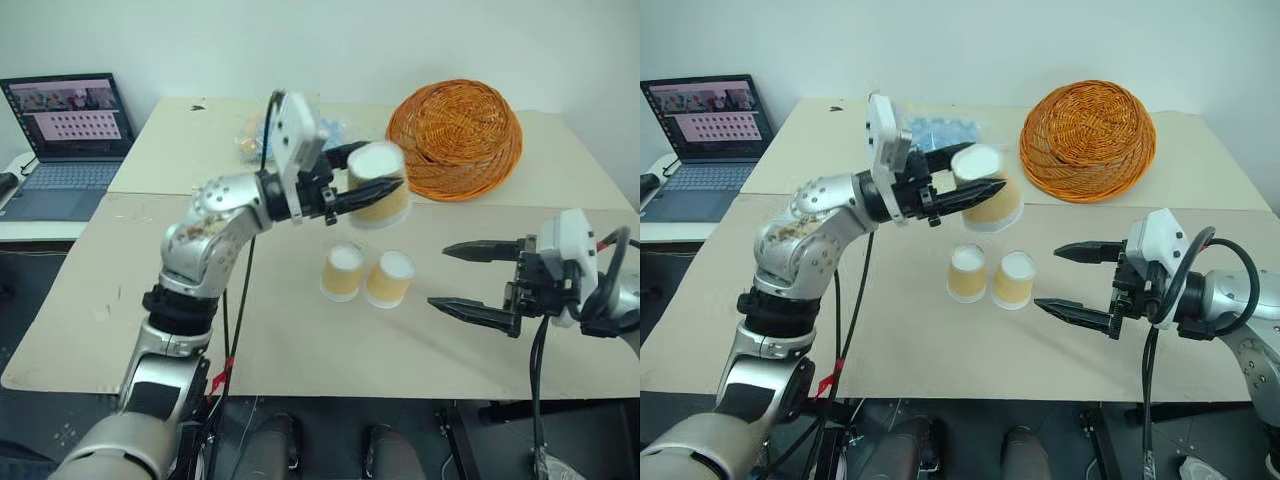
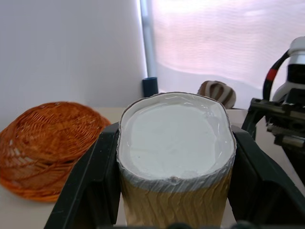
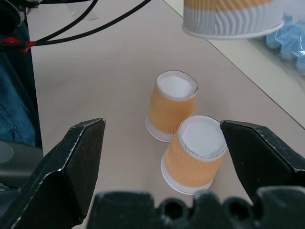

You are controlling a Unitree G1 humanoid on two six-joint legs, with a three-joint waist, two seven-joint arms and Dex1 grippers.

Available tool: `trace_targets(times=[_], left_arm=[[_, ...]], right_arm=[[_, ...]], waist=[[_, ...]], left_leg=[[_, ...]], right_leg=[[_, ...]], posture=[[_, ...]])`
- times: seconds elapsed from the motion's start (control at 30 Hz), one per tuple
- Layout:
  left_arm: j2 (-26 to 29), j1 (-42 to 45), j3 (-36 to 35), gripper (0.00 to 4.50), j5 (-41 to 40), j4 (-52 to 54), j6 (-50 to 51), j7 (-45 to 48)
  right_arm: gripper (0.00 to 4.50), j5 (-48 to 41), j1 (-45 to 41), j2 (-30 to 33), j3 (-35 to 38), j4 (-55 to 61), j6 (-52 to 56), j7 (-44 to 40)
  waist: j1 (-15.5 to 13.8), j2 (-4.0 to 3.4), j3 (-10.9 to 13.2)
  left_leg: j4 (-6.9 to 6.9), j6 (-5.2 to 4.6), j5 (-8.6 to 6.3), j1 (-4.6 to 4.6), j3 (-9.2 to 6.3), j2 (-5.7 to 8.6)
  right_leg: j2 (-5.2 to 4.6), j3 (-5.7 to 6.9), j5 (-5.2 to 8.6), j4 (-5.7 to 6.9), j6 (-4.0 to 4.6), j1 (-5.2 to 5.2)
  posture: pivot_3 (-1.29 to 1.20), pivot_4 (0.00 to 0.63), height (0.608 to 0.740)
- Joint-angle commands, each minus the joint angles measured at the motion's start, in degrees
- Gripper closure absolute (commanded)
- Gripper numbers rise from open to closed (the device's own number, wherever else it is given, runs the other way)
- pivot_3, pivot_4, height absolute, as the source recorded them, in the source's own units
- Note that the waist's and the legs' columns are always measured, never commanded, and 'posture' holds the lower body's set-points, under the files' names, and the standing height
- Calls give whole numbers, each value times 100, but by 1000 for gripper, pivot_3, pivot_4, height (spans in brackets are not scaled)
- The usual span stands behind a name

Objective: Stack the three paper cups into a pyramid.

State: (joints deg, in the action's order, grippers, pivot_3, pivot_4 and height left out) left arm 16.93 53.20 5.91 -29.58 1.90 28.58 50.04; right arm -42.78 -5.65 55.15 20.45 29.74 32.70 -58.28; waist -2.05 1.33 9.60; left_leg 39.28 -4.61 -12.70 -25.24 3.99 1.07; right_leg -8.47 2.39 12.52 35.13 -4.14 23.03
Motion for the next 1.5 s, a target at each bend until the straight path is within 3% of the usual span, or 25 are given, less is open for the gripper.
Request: trace_targets(times=[0.03, 0.4, 0.93, 1.0, 1.03, 1.1, 1.5], left_arm=[[-117, 101, 111, 2131, 47, -347, -155, 261], [-200, 180, 436, 2131, 534, -1307, -359, 761], [-265, -38, 637, 2131, 926, -1325, -496, 1071], [-280, -29, 626, 1175, 956, -1348, -501, 1051], [-275, -25, 633, 1019, 984, -1364, -527, 1050], [-277, -21, 627, 117, 1016, -1380, -558, 1032], [-182, -4, 330, 42, 803, -1195, -393, 1040]], right_arm=[[0, 19, 57, -17, 318, 212, -95, 166], [0, -52, 374, -76, 566, 457, -57, 428], [0, -80, 531, -93, 680, 538, -87, 542], [0, -73, 517, -83, 682, 521, -95, 533], [0, -70, 511, -80, 682, 515, -97, 530], [0, -78, 507, -80, 684, 512, -98, 518], [0, -43, 392, -75, 609, 375, -128, 423]], waist=[[1, 0, 0], [-12, 0, 0], [-13, 0, 0], [-12, 0, 0], [-12, 0, 0], [-12, 0, 0], [-9, 0, 0]], left_leg=[[1, -8, -5, 1, 0, -1], [30, -35, -21, -5, -2, -2], [54, -44, -27, -14, -2, -2], [54, -44, -28, -14, -3, -2], [54, -45, -28, -14, -3, -3], [54, -45, -28, -14, -3, -3], [56, -46, -29, -15, -3, -3]], right_leg=[[0, 0, 0, 2, 0, 0], [0, 1, -1, 8, -2, -2], [-3, -3, -10, 7, -16, -3], [-3, -3, -11, 8, -16, -3], [-3, -3, -11, 8, -17, -2], [-3, -3, -11, 8, -17, -2], [-4, -4, -12, 9, -18, -1]], posture=[[0, 150, 726], [0, 150, 726], [0, 150, 726], [0, 150, 726], [0, 150, 726], [0, 150, 726], [0, 150, 726]])
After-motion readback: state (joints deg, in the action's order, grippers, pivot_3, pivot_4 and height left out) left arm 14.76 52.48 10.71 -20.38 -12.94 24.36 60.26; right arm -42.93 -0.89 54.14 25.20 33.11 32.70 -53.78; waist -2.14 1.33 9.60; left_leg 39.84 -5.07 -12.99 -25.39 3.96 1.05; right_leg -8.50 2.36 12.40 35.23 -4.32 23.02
